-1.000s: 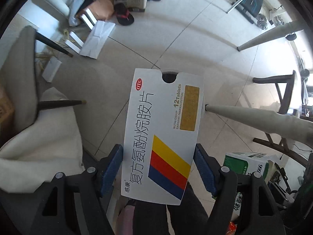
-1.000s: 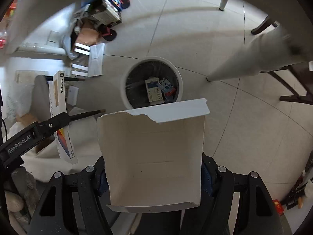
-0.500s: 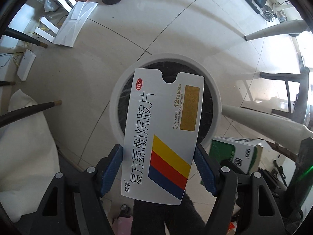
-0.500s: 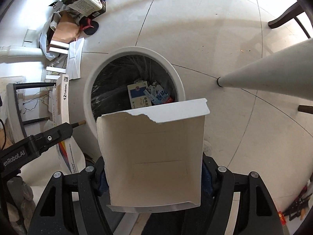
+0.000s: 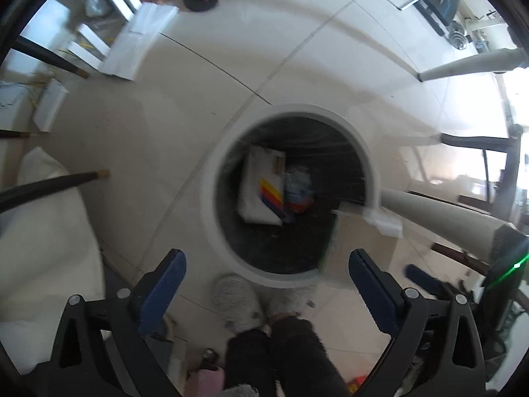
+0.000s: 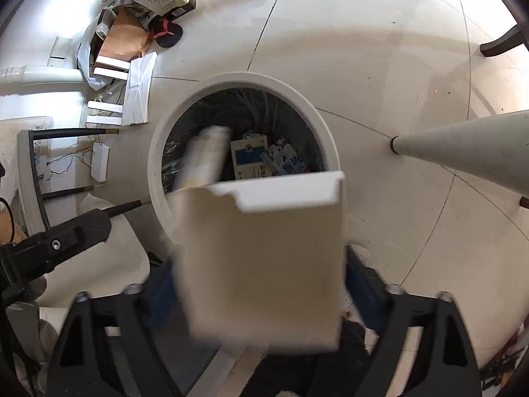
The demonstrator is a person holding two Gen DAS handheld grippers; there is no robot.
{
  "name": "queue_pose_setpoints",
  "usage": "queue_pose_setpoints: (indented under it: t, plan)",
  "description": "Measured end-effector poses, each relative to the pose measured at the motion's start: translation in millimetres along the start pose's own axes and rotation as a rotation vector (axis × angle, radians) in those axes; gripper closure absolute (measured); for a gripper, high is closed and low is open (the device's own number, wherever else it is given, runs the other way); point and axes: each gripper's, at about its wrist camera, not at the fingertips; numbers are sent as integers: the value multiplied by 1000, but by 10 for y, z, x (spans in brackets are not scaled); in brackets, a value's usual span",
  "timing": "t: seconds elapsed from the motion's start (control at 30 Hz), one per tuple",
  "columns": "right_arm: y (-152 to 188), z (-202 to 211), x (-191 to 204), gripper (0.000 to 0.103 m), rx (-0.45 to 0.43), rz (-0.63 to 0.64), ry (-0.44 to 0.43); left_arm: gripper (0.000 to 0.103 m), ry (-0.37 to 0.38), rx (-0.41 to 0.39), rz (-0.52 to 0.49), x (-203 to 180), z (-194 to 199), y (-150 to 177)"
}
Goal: Collect trash
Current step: 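Carry both boxes over the bin and open both grippers to drop them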
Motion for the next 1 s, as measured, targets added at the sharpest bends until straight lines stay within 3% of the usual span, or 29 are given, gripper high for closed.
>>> queue_pose_setpoints:
  t: [0.17, 0.37, 0.7, 1.0]
  plan:
    - [50, 73, 69, 0, -15, 3, 89, 2, -112, -105, 7, 126, 208, 161]
    - [188, 296, 152, 0, -46, 9, 182, 2, -184, -133, -27, 112, 475, 426]
    - [560, 1193, 332, 0, -114, 42, 230, 2, -178, -101, -63, -41, 1138, 796]
    - [1036, 2293, 595, 0, -158, 57, 214, 2, -149, -138, -90, -232, 2093, 1185]
Point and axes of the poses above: each gripper's, at about its wrist camera, not at the fingertips, and z roughly against the way its jaws point, x to its left, y to its underside
